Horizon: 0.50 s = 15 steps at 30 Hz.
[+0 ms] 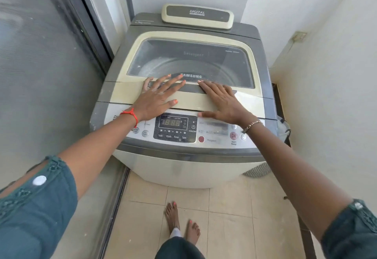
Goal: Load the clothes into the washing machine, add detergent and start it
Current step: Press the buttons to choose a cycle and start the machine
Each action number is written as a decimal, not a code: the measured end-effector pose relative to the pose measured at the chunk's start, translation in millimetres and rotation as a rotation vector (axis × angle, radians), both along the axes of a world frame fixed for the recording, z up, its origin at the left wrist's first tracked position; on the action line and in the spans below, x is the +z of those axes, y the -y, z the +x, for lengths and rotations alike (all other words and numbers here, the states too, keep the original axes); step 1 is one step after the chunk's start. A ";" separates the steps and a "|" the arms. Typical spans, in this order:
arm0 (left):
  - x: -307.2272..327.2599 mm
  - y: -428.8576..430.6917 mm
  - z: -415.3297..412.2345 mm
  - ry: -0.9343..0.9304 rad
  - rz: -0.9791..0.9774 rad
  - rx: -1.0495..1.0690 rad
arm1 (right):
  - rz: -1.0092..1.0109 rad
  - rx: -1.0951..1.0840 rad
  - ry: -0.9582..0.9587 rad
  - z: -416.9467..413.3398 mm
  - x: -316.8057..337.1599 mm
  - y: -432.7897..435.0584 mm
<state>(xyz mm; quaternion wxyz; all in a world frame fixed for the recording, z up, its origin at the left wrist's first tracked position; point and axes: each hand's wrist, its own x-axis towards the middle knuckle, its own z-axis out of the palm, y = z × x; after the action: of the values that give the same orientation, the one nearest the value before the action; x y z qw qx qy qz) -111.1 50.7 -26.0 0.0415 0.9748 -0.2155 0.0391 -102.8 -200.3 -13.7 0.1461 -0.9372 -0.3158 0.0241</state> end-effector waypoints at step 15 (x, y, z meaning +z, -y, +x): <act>2.8 -0.6 -0.9 -0.026 0.007 -0.004 | -0.006 0.019 -0.457 -12.8 6.7 86.6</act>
<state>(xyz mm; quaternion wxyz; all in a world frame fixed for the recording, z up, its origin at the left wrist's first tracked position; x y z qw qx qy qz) -112.0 51.3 -23.2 0.0412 0.9749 -0.2171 0.0257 -115.6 -286.9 -7.0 0.2110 -0.9047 -0.2833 0.2381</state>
